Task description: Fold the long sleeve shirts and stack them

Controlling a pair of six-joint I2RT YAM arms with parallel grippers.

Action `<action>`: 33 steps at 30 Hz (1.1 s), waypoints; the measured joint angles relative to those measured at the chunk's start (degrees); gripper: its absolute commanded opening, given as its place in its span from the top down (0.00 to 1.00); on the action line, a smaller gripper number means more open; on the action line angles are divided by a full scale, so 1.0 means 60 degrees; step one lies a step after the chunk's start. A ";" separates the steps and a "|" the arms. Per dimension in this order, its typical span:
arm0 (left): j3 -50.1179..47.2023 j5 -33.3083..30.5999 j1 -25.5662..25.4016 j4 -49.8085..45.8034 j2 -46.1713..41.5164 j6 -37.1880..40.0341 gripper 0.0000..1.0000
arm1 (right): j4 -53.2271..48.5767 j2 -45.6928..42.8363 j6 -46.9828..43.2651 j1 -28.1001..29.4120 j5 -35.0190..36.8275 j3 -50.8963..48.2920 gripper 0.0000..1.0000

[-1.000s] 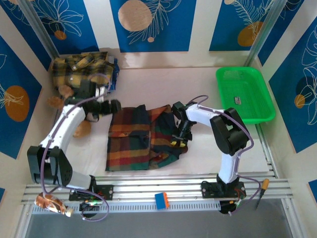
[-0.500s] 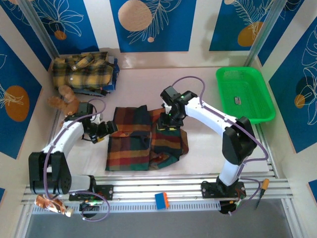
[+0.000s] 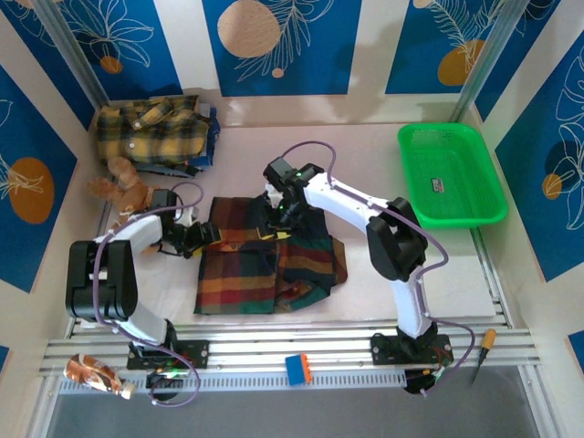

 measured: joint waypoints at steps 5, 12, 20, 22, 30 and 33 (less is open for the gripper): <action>-0.0386 0.0415 0.0000 0.0568 0.0095 -0.0095 0.72 | -0.0011 0.0364 0.0004 0.0000 -0.0459 0.0149 0.76; -0.0401 0.0448 0.0000 0.0506 0.0117 -0.0018 0.85 | -0.0029 0.0619 0.0047 0.0029 -0.0834 0.0127 0.92; -0.0102 0.0452 0.0000 -0.0004 -0.0160 0.0197 0.86 | 0.0095 0.0619 0.0073 0.0313 -0.1217 0.0102 0.95; -0.0018 0.0452 0.0000 -0.0142 -0.0244 0.0208 0.86 | 0.0131 0.0619 0.0087 0.0404 -0.1246 0.0033 0.97; 0.0379 0.0452 0.0000 -0.0703 -0.0419 0.0415 0.93 | 0.0073 0.1217 0.0430 0.0379 -0.1009 -0.0189 1.00; 0.0678 0.0448 0.0000 -0.0980 -0.0634 0.0444 0.95 | -0.0022 0.1770 0.0470 0.0353 -0.0783 0.0018 1.00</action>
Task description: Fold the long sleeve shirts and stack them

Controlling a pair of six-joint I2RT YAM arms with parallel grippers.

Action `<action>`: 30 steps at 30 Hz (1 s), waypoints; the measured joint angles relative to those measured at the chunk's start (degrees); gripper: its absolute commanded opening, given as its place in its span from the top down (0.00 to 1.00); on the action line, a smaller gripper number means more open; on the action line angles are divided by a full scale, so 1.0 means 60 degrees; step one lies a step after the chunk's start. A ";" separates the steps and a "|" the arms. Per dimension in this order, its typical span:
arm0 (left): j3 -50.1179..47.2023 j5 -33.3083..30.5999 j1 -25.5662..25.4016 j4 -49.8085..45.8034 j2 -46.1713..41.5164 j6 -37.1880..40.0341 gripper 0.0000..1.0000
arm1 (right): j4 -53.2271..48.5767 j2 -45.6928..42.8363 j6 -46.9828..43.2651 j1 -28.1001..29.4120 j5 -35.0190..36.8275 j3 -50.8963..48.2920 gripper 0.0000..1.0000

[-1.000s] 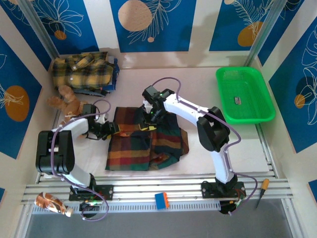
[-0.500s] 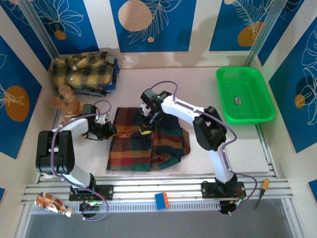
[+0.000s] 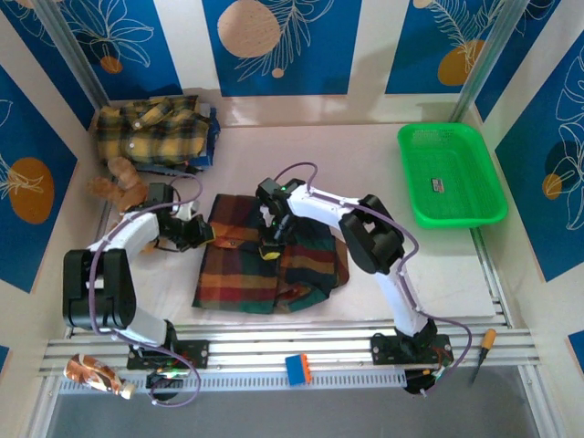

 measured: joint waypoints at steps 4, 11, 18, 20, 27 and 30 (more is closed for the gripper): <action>0.0379 0.0011 -0.0004 -0.0361 -0.0401 0.0004 0.97 | 0.0000 0.0168 0.0106 -0.0036 -0.0025 0.0208 1.00; 0.1122 0.0076 -0.0007 -0.1111 -0.1249 0.0000 0.98 | 0.0127 0.0627 0.0361 -0.0036 -0.0189 0.0845 0.99; 0.2277 -0.0040 -0.0361 -0.2047 -0.1475 0.0171 0.98 | 0.0138 0.1647 0.0696 -0.0036 -0.0863 0.2484 0.99; 0.2590 -0.0113 -0.0652 -0.2175 -0.1479 0.0164 0.98 | 0.0138 0.1931 0.0805 -0.0036 -0.1129 0.2958 0.98; 0.3366 -0.0579 -0.2244 -0.2171 -0.1075 -0.0168 0.98 | 0.0080 0.2222 0.1049 -0.0135 -0.1752 0.3555 0.94; 0.3727 -0.0922 -0.2743 -0.2164 -0.0550 -0.0357 0.98 | 0.0124 0.2062 0.1115 -0.0419 -0.1851 0.3126 0.91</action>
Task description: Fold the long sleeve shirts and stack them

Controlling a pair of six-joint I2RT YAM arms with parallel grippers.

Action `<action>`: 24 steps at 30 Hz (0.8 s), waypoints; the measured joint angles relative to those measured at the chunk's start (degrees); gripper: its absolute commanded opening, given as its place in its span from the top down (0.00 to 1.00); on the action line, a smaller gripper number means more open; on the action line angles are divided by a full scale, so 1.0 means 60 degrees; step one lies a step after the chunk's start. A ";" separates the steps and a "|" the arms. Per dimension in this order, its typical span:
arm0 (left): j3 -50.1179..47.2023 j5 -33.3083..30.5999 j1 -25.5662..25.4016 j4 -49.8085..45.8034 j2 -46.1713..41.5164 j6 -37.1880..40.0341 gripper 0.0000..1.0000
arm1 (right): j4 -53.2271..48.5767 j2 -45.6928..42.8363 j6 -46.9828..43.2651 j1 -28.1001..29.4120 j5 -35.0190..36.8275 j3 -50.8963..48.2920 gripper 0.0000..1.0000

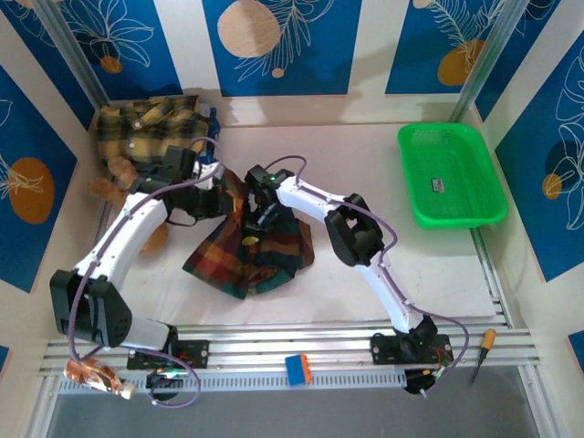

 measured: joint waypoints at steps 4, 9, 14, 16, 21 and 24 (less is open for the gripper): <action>0.0597 -0.0477 -0.0404 -0.0087 0.0641 -0.0124 0.99 | -0.0182 -0.0765 -0.0033 -0.0871 0.0033 -0.1078 0.83; 0.1162 -0.0856 -0.0710 -0.0240 0.1158 -0.0182 0.99 | -0.0528 -0.2251 -0.0412 -0.2113 0.0368 -0.2040 0.78; 0.1523 -0.1082 -0.1056 -0.0375 0.1617 -0.0259 1.00 | -0.0725 -0.3803 -0.0922 -0.2827 0.1304 -0.3289 0.78; 0.1730 -0.1169 -0.1246 -0.0408 0.1876 -0.0331 0.99 | -0.0696 -0.4022 -0.1096 -0.2922 0.1563 -0.3850 0.78; 0.2273 -0.1373 -0.1800 -0.0466 0.2528 -0.0554 1.00 | -0.0255 -0.3672 -0.1188 -0.2834 0.1832 -0.5209 0.80; 0.2561 -0.1413 -0.2120 -0.0503 0.2918 -0.0732 0.99 | 0.0022 -0.3370 -0.1147 -0.2728 0.1821 -0.5650 0.81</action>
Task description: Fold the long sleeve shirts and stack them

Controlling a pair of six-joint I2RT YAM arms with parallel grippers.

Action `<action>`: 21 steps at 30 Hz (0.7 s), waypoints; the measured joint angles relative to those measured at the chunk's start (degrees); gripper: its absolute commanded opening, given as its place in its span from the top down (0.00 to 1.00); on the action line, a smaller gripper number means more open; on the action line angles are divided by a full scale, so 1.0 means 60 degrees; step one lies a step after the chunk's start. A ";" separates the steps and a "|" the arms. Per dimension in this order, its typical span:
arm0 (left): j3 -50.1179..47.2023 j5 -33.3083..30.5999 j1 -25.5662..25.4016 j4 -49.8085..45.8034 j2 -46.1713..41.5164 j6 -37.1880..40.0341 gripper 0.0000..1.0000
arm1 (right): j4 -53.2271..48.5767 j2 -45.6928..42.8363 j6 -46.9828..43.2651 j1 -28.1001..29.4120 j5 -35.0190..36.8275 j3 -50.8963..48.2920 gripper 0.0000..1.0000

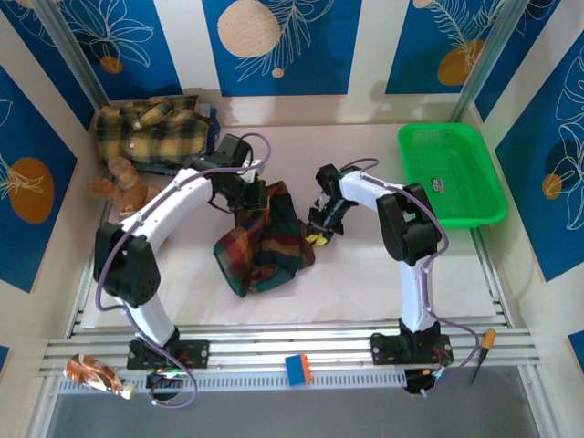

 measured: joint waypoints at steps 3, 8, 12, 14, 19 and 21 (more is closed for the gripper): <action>0.0244 -0.0004 -0.0280 0.0018 0.0353 -0.0244 0.99 | 0.0175 -0.0029 0.0040 -0.0018 -0.0069 -0.0011 0.82; 0.0415 0.0000 -0.0739 0.0426 0.0903 -0.0863 0.98 | 0.0259 -0.0029 0.0066 -0.0062 -0.0149 -0.0109 0.83; 0.0463 -0.0004 -0.1035 0.0976 0.1490 -0.1490 0.94 | 0.0561 -0.0120 0.0066 -0.0259 -0.0528 -0.0433 0.83; 0.0517 0.0000 -0.1162 0.1293 0.1810 -0.1770 0.79 | 0.0805 -0.0229 0.0066 -0.0364 -0.0750 -0.0681 0.81; 0.0521 0.0040 -0.1432 0.2382 0.2310 -0.2670 0.48 | 0.1370 -0.0823 0.0142 -0.0783 -0.0965 -0.1559 0.72; 0.0535 0.0117 -0.1483 0.2903 0.2350 -0.2980 0.40 | 0.1315 -0.1271 0.0175 -0.1293 -0.0845 -0.2098 0.66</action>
